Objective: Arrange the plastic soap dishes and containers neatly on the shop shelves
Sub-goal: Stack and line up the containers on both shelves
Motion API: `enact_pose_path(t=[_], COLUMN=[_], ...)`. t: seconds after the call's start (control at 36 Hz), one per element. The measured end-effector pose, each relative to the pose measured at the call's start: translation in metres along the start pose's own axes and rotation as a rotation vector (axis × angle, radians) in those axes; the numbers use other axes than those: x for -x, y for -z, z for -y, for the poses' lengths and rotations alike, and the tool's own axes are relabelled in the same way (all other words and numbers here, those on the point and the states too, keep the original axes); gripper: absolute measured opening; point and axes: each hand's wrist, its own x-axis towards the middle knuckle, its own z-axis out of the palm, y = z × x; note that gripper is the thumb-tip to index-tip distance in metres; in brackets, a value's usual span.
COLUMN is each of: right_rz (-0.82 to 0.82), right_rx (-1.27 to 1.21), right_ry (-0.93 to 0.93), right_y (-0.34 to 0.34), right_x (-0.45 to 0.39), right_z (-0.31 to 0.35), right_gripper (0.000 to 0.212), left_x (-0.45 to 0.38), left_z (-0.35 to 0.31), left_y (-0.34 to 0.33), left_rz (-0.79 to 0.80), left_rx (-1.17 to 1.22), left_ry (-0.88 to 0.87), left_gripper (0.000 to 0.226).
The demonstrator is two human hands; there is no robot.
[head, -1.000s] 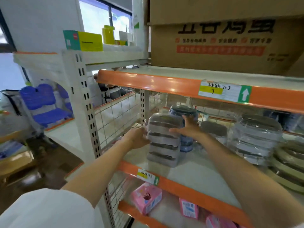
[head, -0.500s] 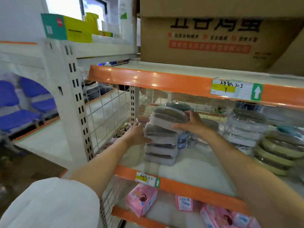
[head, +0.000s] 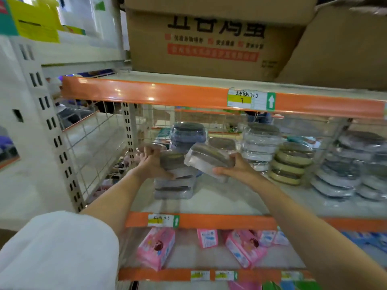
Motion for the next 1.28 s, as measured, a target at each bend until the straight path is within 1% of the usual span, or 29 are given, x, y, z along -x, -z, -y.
enact_pose_path(t=[0.06, 0.17, 0.22, 0.28, 0.31, 0.36, 0.44, 0.5, 0.56, 0.58, 0.64, 0.67, 0.69, 0.75, 0.83, 0.89, 0.97, 1.0, 1.08, 1.11, 1.17, 1.22, 1.28], right_rz=[0.000, 0.012, 0.010, 0.007, 0.007, 0.031, 0.081, 0.113, 0.125, 0.129, 0.144, 0.162, 0.181, 0.193, 0.189, 0.206, 0.217, 0.212, 0.187, 0.177, 0.167, 0.134, 0.088], right_rx=[-0.016, -0.024, -0.028, -0.034, -0.028, -0.029, -0.045, -0.026, -0.012, -0.007, -0.002, 0.000, -0.010, -0.029, -0.013, -0.018, -0.036, -0.040, -0.030, -0.028, -0.018, 0.009, 0.008], right_ry=[-0.008, 0.022, 0.035, 0.059, 0.071, 0.071, 0.107, 0.151, 0.204, 0.216, 0.240, 0.252, 0.263, 0.306, 0.353, 0.389, 0.478, 0.499, 0.544, 0.551, 0.570, 0.564, 0.549], right_y=[0.005, 0.013, 0.016, 0.019, 0.020, 0.021, 0.023, 0.024, 0.025, 0.027, 0.029, 0.031, 0.033, 0.034, 0.037, 0.043, 0.056, 0.060, 0.073, 0.078, 0.089, 0.101, 0.114], right_x=[0.005, 0.015, 0.018, 0.026, 0.030, 0.036, 0.051, 0.063, 0.073, 0.080, 0.093, 0.098, 0.106, 0.117, 0.129, 0.138, 0.151, 0.153, 0.159, 0.159, 0.156, 0.154, 0.145], right_z=[-0.002, 0.004, 0.006, 0.010, 0.011, 0.011, 0.012, 0.015, 0.020, 0.025, 0.034, 0.040, 0.047, 0.058, 0.075, 0.090, 0.114, 0.123, 0.147, 0.154, 0.168, 0.181, 0.194], right_gripper=[0.085, 0.084, 0.076, 0.063, 0.063, 0.070, 0.070, 0.076, 0.079, 0.077, 0.062, 0.056, 0.054, 0.059, 0.079, 0.079, 0.074, 0.071, 0.070, 0.069, 0.069, 0.070, 0.085], left_x=[0.006, 0.023, 0.033, 0.043, 0.049, 0.062, 0.084, 0.103, 0.122, 0.131, 0.152, 0.162, 0.172, 0.193, 0.217, 0.232, 0.254, 0.260, 0.272, 0.275, 0.277, 0.274, 0.272], left_z=[-0.004, -0.016, -0.019, -0.020, -0.021, -0.021, -0.019, -0.022, -0.026, -0.028, -0.032, -0.033, -0.034, -0.038, -0.044, -0.047, -0.056, -0.061, -0.072, -0.076, -0.085, -0.095, -0.106], left_y=[0.003, 0.008, 0.009, 0.010, 0.011, 0.011, 0.012, 0.016, 0.023, 0.027, 0.037, 0.042, 0.049, 0.061, 0.081, 0.096, 0.121, 0.130, 0.154, 0.162, 0.177, 0.192, 0.206], left_rz=[0.012, -0.043, -0.066, -0.073, -0.072, -0.060, 0.002, 0.018, -0.010, -0.027, -0.033, -0.035, -0.042, -0.070, -0.101, -0.122, -0.161, -0.176, -0.240, -0.263, -0.296, -0.338, -0.382], left_rx=[0.007, 0.016, 0.006, -0.015, -0.028, -0.026, 0.015, 0.016, 0.015, 0.018, 0.040, 0.065, 0.085, 0.100, 0.100, 0.113, 0.167, 0.187, 0.196, 0.207, 0.243, 0.251, 0.248], left_ry=[0.023, 0.023, -0.008, -0.019, -0.017, -0.007, -0.026, -0.039, -0.043, -0.047, -0.050, -0.046, -0.042, -0.035, -0.027, -0.015, -0.009, -0.015, -0.018, -0.017, -0.023, -0.053, -0.058], left_gripper=[0.151, 0.125, 0.114, 0.114, 0.117, 0.123, 0.130, 0.123, 0.112, 0.106, 0.099, 0.101, 0.103, 0.103, 0.083, 0.078, 0.081, 0.084, 0.116, 0.119, 0.114, 0.100, 0.089])
